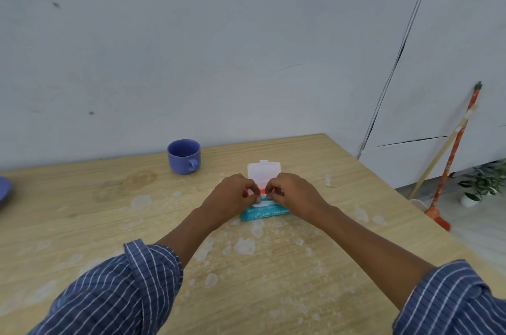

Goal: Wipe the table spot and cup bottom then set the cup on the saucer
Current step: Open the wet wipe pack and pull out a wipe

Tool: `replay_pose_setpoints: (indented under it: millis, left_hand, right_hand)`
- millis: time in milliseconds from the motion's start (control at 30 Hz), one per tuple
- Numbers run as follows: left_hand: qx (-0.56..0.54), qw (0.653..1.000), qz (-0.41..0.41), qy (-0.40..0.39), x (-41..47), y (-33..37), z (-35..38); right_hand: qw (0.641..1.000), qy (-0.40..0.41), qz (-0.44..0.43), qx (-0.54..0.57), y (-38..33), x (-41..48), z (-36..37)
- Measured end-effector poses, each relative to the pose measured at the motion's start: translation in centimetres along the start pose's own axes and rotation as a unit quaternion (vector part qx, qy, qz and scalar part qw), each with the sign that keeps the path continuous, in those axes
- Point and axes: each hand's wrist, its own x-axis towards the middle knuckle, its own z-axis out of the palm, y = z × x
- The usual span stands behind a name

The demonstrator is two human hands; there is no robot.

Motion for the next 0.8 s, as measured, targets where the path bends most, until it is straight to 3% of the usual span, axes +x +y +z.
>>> replay_pose_setpoints:
  millis: [200,533,800]
  left_hand:
    - [0.0,1.0,-0.01,0.001,0.1,-0.2,0.3]
    - [0.022,0.999,-0.028,-0.011,0.8,-0.2,0.6]
    - [0.017,0.999,-0.037,-0.003,0.8,-0.2,0.8]
  right_hand:
    - [0.995,-0.005,-0.05,-0.087,-0.4,0.7,0.3]
    - [0.996,0.015,-0.026,-0.08,0.2,1.0,0.3]
    - [0.994,-0.025,-0.048,-0.094,-0.5,1.2,0.2]
